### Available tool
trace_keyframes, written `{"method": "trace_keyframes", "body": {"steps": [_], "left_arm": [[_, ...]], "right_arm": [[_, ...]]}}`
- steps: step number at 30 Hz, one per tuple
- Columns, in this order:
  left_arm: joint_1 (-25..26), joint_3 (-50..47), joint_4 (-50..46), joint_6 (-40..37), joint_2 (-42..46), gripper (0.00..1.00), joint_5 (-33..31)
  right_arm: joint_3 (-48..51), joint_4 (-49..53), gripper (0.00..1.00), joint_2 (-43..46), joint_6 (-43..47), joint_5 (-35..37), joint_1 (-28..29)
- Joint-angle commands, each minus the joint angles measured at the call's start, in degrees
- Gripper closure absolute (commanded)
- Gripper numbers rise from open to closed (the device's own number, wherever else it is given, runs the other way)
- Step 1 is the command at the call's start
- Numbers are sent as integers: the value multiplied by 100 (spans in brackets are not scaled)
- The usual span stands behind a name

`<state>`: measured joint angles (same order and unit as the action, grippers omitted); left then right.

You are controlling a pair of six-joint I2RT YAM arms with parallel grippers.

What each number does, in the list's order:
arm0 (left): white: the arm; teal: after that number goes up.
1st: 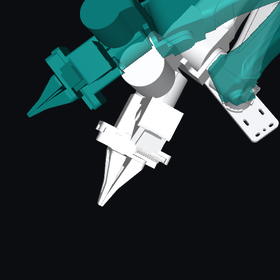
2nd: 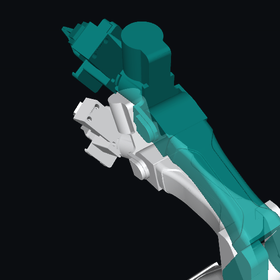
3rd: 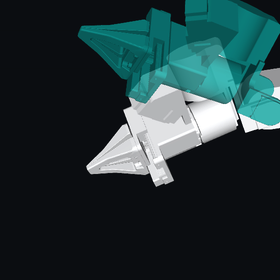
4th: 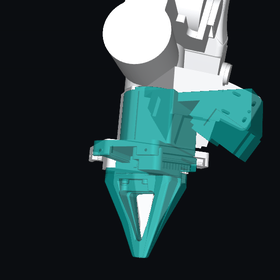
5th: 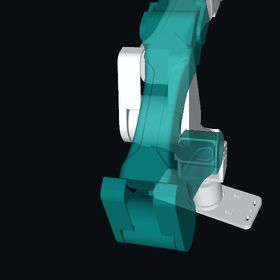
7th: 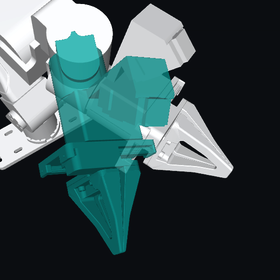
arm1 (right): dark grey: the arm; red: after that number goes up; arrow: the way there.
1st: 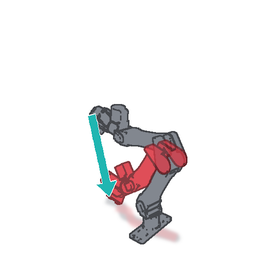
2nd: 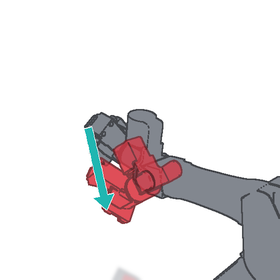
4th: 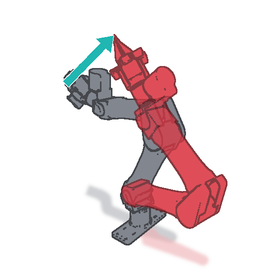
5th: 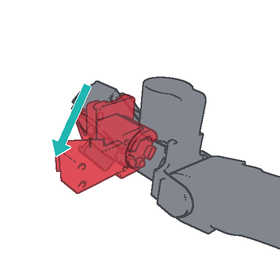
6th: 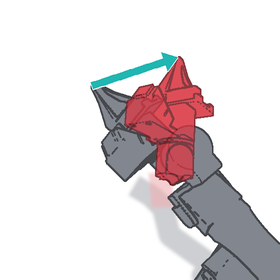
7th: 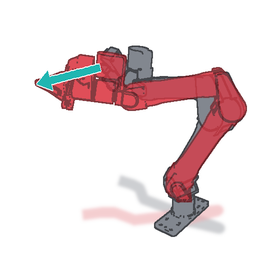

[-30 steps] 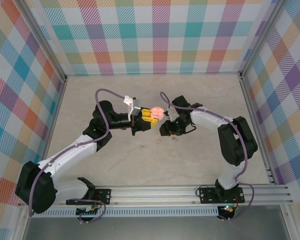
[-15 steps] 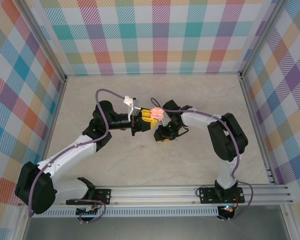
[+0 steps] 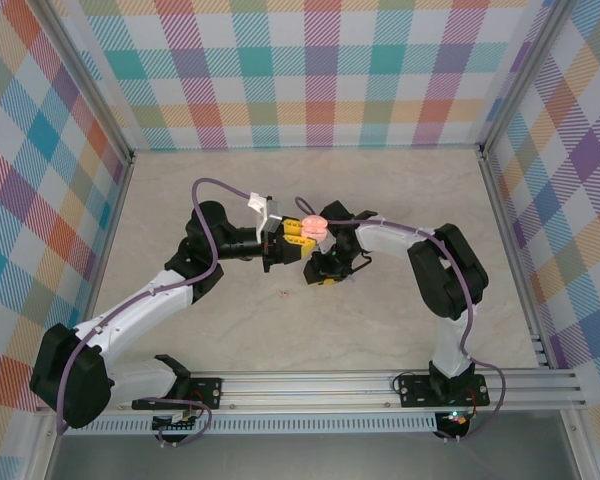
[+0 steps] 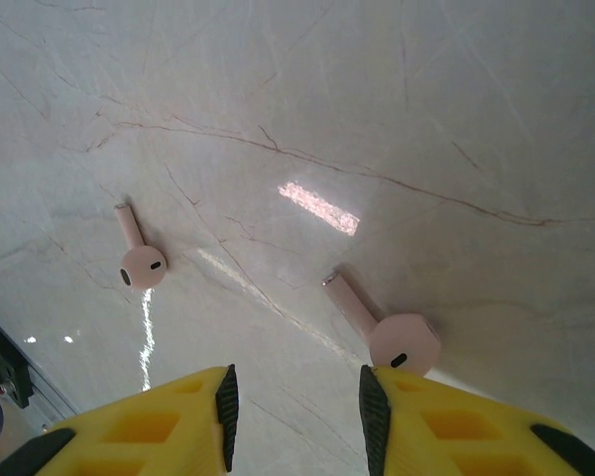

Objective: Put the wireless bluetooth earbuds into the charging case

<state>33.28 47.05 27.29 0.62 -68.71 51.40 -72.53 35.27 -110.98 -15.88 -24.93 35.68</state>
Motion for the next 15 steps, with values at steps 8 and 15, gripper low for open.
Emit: {"method": "trace_keyframes", "body": {"steps": [8, 15], "left_arm": [[69, -17, 67, -71, 104, 75, 27], [74, -12, 50, -79, 111, 75, 33]], "right_arm": [[-268, 304, 60, -56, -71, 718, 62], [-332, 348, 60, 173, -18, 1146, 106]]}}
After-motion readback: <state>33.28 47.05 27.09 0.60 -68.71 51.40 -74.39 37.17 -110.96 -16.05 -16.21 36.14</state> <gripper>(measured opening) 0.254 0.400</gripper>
